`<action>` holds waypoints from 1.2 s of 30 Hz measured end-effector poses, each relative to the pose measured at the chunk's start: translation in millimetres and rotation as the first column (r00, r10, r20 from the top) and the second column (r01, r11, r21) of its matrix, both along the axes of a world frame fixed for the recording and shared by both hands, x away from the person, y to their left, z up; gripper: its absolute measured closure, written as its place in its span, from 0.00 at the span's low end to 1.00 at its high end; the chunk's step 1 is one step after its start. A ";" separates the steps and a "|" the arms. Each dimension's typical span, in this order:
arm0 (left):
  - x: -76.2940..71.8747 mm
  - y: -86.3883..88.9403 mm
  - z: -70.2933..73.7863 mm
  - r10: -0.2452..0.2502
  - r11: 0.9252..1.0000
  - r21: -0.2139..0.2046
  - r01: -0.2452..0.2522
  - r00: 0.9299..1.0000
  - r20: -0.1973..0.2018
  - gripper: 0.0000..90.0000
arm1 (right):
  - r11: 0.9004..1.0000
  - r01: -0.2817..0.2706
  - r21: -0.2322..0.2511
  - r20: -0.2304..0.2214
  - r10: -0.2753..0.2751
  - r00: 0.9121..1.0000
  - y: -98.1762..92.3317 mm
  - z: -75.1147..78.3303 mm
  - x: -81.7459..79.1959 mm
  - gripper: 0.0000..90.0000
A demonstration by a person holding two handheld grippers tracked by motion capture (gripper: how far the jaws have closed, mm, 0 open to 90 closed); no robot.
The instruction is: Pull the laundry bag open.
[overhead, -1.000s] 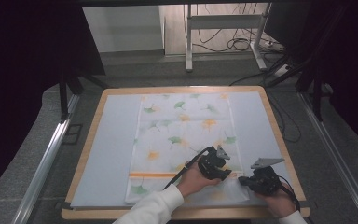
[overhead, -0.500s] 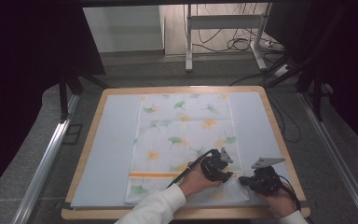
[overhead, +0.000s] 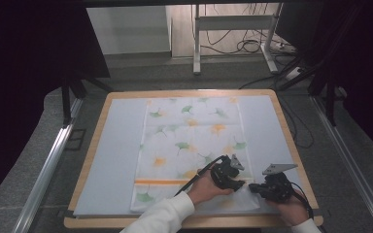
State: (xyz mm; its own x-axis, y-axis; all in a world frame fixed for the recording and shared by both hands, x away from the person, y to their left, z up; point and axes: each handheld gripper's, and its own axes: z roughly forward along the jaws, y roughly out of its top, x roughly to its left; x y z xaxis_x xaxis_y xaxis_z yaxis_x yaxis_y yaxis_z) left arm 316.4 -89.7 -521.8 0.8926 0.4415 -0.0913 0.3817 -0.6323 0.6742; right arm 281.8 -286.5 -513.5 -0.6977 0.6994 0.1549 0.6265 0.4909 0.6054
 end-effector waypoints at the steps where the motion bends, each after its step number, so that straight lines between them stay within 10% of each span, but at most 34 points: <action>1: 0.6 -0.7 1.0 -0.019 0.999 0.027 0.018 1.000 0.018 0.66 | 1.000 0.003 0.003 -0.001 -0.003 1.000 0.1 -0.1 0.0 0.99; 23: 2.0 -12.2 5.2 -0.093 0.992 0.095 0.086 0.993 0.070 0.86 | 1.000 0.001 0.008 -0.006 -0.001 1.000 -0.3 -0.6 1.1 0.99; 36: 18.2 -2.9 4.0 -0.057 0.998 0.024 0.058 0.998 -0.014 0.76 | 1.000 0.000 0.019 -0.011 0.001 1.000 -1.8 -1.0 1.9 0.99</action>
